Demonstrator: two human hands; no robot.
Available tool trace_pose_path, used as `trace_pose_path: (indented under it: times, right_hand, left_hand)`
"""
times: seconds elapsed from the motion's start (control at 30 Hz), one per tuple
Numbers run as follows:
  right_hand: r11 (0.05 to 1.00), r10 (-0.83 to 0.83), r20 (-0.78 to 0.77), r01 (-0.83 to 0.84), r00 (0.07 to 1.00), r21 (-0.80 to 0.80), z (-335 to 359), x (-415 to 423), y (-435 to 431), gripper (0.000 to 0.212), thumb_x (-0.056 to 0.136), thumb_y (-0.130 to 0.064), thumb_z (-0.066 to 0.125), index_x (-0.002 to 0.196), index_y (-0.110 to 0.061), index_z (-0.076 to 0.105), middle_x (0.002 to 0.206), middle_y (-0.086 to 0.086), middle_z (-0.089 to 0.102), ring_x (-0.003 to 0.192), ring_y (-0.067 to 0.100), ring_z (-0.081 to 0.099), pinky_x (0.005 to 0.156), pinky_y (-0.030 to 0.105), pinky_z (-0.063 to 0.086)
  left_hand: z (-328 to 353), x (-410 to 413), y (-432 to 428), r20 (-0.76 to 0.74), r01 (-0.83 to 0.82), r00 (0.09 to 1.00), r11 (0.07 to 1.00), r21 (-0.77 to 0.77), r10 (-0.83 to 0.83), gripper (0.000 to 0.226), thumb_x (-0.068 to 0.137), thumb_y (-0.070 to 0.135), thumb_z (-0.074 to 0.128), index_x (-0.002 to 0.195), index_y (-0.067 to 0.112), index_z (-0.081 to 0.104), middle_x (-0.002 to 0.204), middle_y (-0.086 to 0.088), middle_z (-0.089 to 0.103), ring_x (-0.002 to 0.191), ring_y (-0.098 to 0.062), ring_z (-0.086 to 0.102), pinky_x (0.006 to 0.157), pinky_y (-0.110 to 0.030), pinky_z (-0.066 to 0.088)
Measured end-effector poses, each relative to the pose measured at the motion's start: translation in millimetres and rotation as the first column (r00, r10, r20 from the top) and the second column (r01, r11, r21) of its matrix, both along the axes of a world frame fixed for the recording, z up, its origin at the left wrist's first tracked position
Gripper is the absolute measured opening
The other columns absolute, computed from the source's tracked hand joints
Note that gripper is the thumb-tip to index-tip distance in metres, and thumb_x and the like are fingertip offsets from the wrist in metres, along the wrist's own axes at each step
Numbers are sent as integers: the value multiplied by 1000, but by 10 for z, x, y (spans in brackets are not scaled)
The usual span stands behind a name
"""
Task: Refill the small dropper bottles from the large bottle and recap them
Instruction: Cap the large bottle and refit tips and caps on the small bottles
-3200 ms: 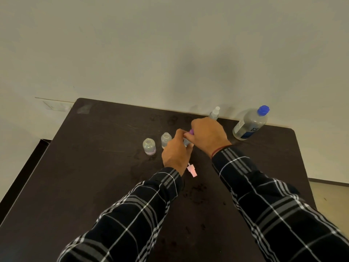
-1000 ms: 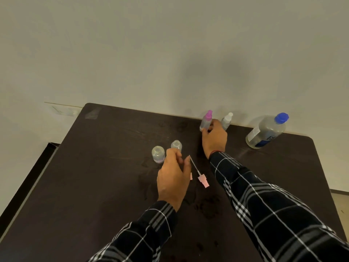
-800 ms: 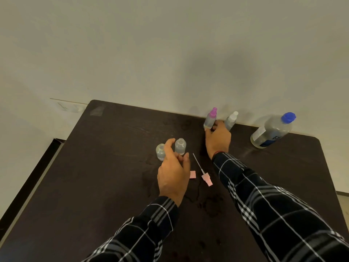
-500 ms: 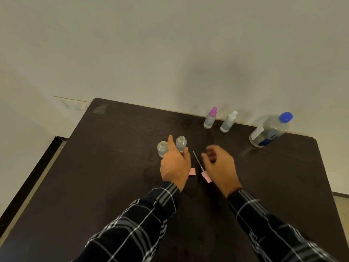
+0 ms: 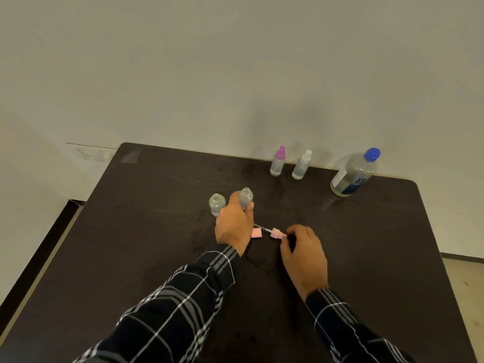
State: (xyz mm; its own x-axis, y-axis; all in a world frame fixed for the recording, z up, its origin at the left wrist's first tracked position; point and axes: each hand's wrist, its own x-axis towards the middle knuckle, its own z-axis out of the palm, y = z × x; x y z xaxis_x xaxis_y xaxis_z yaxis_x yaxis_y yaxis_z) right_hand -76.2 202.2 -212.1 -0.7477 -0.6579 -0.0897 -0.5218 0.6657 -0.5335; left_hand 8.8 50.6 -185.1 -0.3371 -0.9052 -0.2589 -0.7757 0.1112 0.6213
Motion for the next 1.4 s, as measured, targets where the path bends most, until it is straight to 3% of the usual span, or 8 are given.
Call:
trace_pose_path:
  times: [0.1,0.2,0.4,0.53,0.73,1.0,1.13,1.4]
  right_hand:
    - [995,20,22,-22,1000,97,32,-30,-84,53,91,-46,63,138,-28,48,137,-6,48,124,14,49,100,33,48]
    - [987,113,-79,-103,990,120,15,-23,-132,39,92,-42,64,129,-30,59,130,-5,49,115,13,49,95,29,49]
    - [975,-131,206,163,970,-148,250,-214,-290,31,96,-29,59,127,-27,61,114,-7,63,96,7,62,87,30,57]
    - [889,-39,323,180,946,-420,619,-341,-468,36,98,-23,59,134,-27,57,111,-12,61,85,5,66,70,16,56]
    - [797,136,369,119,919,-592,973,-384,-597,22,94,-14,65,114,-24,67,98,-1,70,77,10,62,69,25,57]
    - [783,163,241,23,957,-622,1013,-278,-774,19,97,-15,60,114,-15,69,95,-6,71,81,12,65,73,30,57]
    - [797,216,185,-64,959,-601,965,-237,-867,16,97,-20,62,111,-17,69,101,-11,72,97,3,67,82,16,53]
    - [891,300,28,-270,953,-366,784,-158,-1011,17,95,-23,63,112,-24,68,101,-15,62,96,-9,55,80,2,41]
  left_hand:
    - [19,-4,-20,20,17,1000,1000,20,-18,50,99,41,51,145,26,36,129,-7,60,117,-26,59,94,-45,52]
    - [23,12,-37,23,35,999,998,45,-36,51,99,42,51,146,27,36,127,-7,61,118,-27,58,96,-49,50]
    - [-21,68,-111,-15,104,995,992,70,-104,51,99,44,50,145,28,36,115,-5,67,112,-23,62,98,-48,48]
    - [-40,53,-117,-36,103,994,990,99,-100,49,99,43,50,143,29,37,115,-4,67,108,-21,64,98,-47,49]
    - [-34,55,-126,-36,119,993,988,98,-116,47,99,42,51,142,28,39,120,-3,63,110,-23,61,96,-48,48]
    - [-36,46,-146,-38,133,991,983,130,-129,46,99,41,50,142,28,38,120,-3,62,106,-22,64,96,-50,50]
    - [-47,40,-160,-31,138,990,984,115,-135,46,100,39,50,142,26,38,120,-3,62,105,-21,64,95,-49,51]
    - [-74,43,-158,-29,126,992,988,88,-124,37,100,38,46,135,27,44,114,-2,63,106,-23,61,91,-46,51]
